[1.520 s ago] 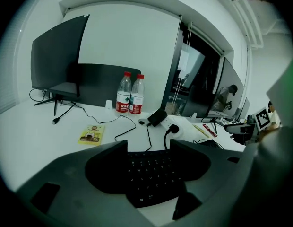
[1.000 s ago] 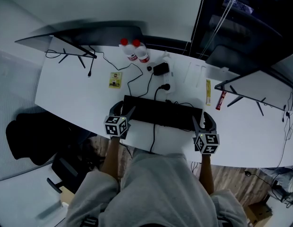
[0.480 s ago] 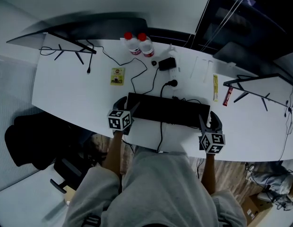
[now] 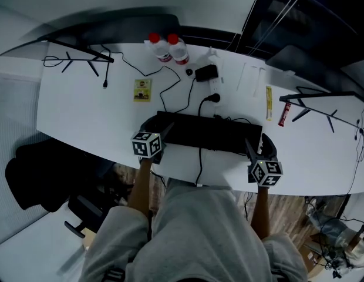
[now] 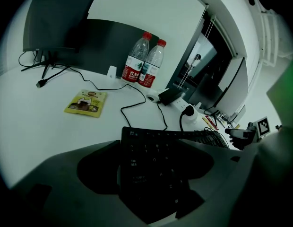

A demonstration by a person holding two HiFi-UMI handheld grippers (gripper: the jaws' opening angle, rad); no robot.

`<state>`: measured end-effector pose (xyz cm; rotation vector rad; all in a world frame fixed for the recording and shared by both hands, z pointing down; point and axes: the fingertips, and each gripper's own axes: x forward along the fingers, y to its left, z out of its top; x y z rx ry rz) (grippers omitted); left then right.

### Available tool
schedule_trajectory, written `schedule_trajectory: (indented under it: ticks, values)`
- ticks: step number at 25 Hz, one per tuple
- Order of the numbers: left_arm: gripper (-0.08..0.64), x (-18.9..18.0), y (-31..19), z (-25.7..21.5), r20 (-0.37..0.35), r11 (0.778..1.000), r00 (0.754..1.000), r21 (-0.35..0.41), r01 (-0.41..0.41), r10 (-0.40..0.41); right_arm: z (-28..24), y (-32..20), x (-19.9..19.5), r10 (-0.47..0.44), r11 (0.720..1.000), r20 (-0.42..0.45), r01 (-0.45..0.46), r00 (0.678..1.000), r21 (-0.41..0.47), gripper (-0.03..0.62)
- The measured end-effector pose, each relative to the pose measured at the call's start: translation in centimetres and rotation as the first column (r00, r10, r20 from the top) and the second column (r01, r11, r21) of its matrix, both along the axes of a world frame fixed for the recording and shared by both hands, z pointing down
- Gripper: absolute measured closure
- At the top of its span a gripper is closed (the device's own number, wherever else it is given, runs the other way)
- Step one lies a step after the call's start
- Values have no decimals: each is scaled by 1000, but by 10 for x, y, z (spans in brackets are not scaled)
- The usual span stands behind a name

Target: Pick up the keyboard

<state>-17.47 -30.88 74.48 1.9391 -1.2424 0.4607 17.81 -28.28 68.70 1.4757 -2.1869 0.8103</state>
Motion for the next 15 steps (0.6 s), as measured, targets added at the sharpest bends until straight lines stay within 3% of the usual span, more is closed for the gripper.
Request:
schedule_trajectory:
  ticks: [7,15]
  values:
    - [232,-2,0,2,17,1000,1000,5,20,-20,20,-1,0,18,999,36,-16,999,-52,198]
    - [232,-4,-1,4,7,999,999,1,32,-32,45,-7,1,71,990,85,-60,994,-129,173]
